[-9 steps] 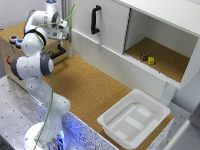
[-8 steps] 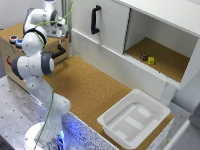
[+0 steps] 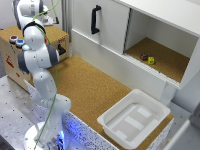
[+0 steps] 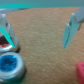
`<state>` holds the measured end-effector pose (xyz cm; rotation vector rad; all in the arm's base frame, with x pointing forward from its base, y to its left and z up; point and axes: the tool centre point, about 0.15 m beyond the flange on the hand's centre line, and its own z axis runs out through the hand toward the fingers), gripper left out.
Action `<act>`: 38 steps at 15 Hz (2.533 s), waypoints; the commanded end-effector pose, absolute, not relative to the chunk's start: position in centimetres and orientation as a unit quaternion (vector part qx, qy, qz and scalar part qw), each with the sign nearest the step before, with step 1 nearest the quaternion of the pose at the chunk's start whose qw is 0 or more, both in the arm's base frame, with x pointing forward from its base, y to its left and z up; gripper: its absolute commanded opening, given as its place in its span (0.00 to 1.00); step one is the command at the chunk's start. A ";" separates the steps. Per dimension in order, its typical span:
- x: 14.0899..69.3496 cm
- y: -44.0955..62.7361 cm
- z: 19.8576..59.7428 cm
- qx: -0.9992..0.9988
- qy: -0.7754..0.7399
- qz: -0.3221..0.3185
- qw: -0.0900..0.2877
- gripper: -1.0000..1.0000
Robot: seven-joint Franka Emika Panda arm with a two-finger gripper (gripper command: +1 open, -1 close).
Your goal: Push down the red button to turn on the red light
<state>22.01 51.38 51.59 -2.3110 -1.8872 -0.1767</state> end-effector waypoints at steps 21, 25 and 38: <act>17.5 64.3 47.2 -0.691 -0.720 0.051 0.033 0.00; 17.4 65.5 44.3 -0.690 -0.720 0.071 0.021 0.00; 27.1 57.4 52.0 -0.790 -0.609 -0.052 0.040 1.00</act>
